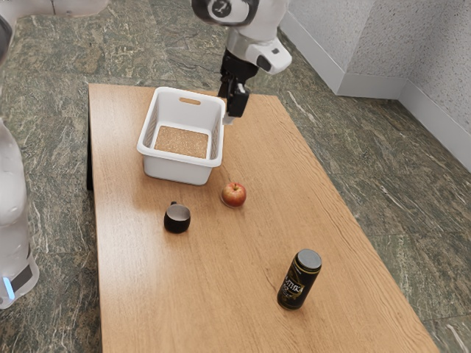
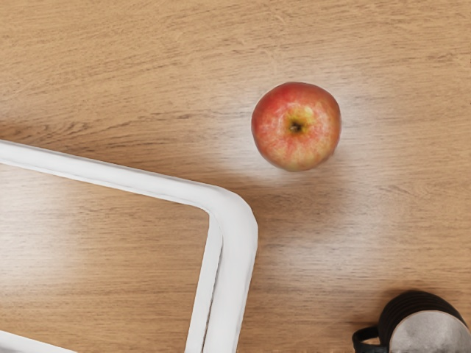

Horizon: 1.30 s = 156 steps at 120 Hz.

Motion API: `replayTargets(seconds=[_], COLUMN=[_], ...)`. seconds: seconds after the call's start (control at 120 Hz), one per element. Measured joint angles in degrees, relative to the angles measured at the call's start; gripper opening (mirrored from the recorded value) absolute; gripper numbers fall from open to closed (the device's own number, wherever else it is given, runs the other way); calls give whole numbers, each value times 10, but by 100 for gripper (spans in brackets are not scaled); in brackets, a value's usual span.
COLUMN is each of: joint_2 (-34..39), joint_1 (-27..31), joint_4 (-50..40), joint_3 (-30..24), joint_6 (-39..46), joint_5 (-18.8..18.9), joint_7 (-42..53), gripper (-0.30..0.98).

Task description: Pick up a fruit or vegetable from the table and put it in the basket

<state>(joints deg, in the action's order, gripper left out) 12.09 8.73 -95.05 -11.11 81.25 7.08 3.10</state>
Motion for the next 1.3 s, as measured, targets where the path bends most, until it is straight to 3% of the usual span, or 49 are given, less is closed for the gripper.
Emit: replayTargets(seconds=[0.133, 0.217, 0.375, 0.55, 0.842, 1.3], joint_2=[77, 96, 86, 70, -14, -42], joint_1=[-1, 0, 0, 3, 22, 16], joint_4=[-161, -198, -228, -234, -220, -279], joint_3=[-3, 2, 7, 10, 10, 7], joint_6=[99, 147, 211, 216, 260, 352], joint_5=[-22, -30, -30, -53, -64, -108], joint_7=[8, 16, 38, 55, 100, 128], gripper=[69, 69, 69, 69, 69, 69])
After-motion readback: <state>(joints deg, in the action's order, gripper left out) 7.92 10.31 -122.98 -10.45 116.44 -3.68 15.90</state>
